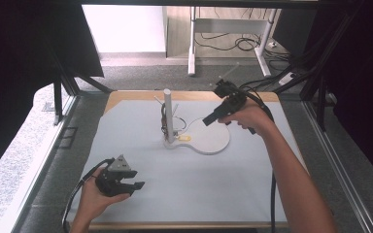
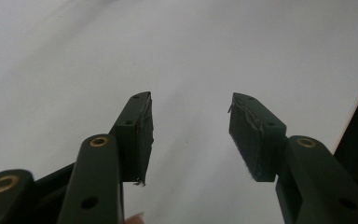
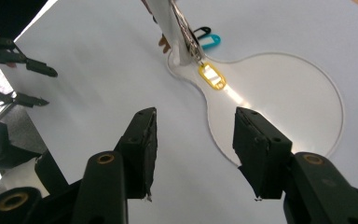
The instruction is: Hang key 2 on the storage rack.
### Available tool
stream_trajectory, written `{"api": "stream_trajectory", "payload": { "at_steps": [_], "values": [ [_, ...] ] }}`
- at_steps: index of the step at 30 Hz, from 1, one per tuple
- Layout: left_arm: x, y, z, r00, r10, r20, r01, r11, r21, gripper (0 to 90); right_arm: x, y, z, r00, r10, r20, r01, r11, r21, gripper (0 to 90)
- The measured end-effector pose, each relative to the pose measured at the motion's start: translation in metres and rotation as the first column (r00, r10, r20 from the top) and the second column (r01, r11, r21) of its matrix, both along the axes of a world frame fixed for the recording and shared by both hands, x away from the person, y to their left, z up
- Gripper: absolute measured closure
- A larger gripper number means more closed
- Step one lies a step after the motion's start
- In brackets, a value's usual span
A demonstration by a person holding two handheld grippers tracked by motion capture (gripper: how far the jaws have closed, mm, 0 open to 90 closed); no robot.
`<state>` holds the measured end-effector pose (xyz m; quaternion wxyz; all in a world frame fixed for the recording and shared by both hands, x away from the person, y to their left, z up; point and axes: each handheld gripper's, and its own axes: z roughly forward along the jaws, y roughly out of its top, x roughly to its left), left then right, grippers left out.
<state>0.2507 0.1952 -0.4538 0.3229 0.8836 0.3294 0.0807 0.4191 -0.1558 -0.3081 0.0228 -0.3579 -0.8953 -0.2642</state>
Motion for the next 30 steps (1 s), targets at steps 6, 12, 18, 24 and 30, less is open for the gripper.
{"api": "stream_trajectory", "payload": {
  "at_steps": [6, 12, 18, 24, 30],
  "values": [
    [0.000, 0.000, 0.000, 0.9999, 0.011, -0.004, -0.011, 0.9998, 0.015, 49.5, -0.031, -0.042, -0.012, 0.9999, -0.006, 0.015, 0.005, 0.9989, 0.047, 50.6],
    [0.001, -0.004, -0.006, 0.9999, 0.005, -0.014, -0.004, 0.9992, 0.041, 49.2, -0.056, -0.094, -0.041, 0.9997, -0.023, 0.012, 0.022, 0.9976, 0.065, 50.8],
    [-0.001, -0.006, -0.006, 0.9998, 0.009, -0.016, -0.008, 0.9989, 0.045, 48.9, -0.076, -0.121, -0.074, 0.9982, -0.053, 0.026, 0.052, 0.9971, 0.057, 51.4],
    [-0.001, -0.006, -0.006, 0.9998, 0.012, -0.017, -0.011, 0.9988, 0.048, 48.2, -0.082, -0.128, -0.088, 0.9981, -0.054, 0.028, 0.053, 0.9969, 0.058, 50.8],
    [0.000, -0.008, -0.008, 0.9997, 0.007, -0.022, -0.005, 0.9984, 0.057, 47.9, -0.081, -0.127, -0.089, 0.9967, -0.064, 0.049, 0.061, 0.9962, 0.063, 49.6]
  ]
}}
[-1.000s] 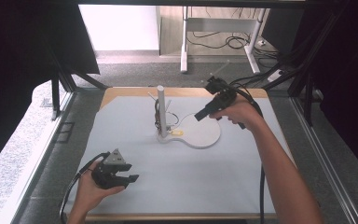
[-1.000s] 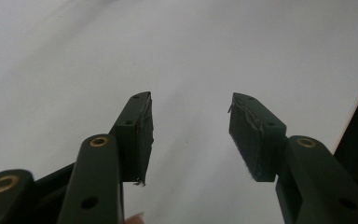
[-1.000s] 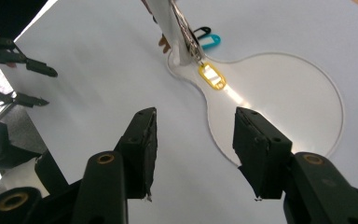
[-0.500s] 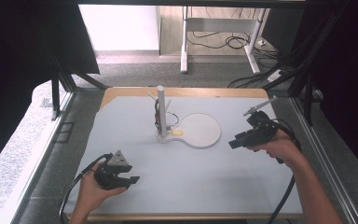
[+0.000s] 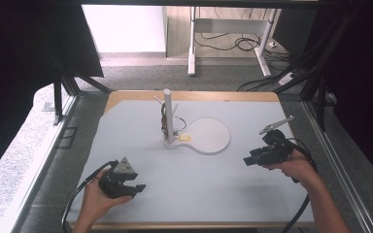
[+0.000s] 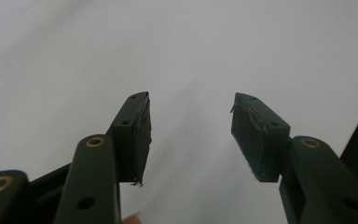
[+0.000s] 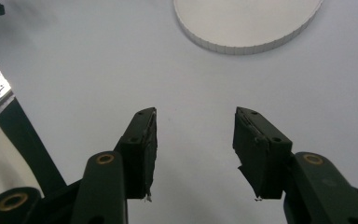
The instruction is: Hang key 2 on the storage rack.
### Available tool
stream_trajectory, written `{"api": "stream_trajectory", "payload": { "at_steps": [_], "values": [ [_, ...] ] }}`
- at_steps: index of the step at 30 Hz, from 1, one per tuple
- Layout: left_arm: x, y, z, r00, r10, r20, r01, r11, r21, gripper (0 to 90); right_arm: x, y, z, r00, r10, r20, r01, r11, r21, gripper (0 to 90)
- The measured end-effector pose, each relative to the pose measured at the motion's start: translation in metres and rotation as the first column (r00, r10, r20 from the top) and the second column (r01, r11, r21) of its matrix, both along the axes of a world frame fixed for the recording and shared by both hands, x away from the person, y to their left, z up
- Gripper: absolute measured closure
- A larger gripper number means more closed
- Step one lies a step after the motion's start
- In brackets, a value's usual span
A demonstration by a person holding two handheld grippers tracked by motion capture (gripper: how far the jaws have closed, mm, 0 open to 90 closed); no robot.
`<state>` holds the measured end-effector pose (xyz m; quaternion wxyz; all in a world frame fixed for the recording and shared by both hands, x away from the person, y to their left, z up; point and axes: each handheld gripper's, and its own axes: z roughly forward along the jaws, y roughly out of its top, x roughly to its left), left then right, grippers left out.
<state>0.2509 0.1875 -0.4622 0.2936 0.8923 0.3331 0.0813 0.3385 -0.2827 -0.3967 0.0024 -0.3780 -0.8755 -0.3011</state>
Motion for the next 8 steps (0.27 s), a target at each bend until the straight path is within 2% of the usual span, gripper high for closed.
{"api": "stream_trajectory", "payload": {
  "at_steps": [4, 7, 8],
  "values": [
    [0.000, 0.001, -0.001, 1.0000, 0.003, 0.004, -0.003, 1.0000, -0.004, 47.8, -0.009, 0.000, -0.011, 0.9985, -0.028, 0.046, 0.026, 0.9982, 0.054, 48.3],
    [0.002, 0.000, -0.001, 1.0000, 0.006, 0.003, -0.006, 1.0000, -0.002, 47.8, -0.019, 0.001, -0.032, 0.9966, -0.053, 0.063, 0.051, 0.9983, 0.028, 45.9],
    [0.002, 0.000, -0.002, 1.0000, 0.007, 0.003, -0.007, 1.0000, -0.004, 47.8, -0.019, 0.001, -0.032, 0.9966, -0.053, 0.063, 0.051, 0.9983, 0.028, 45.9]
  ]
}}
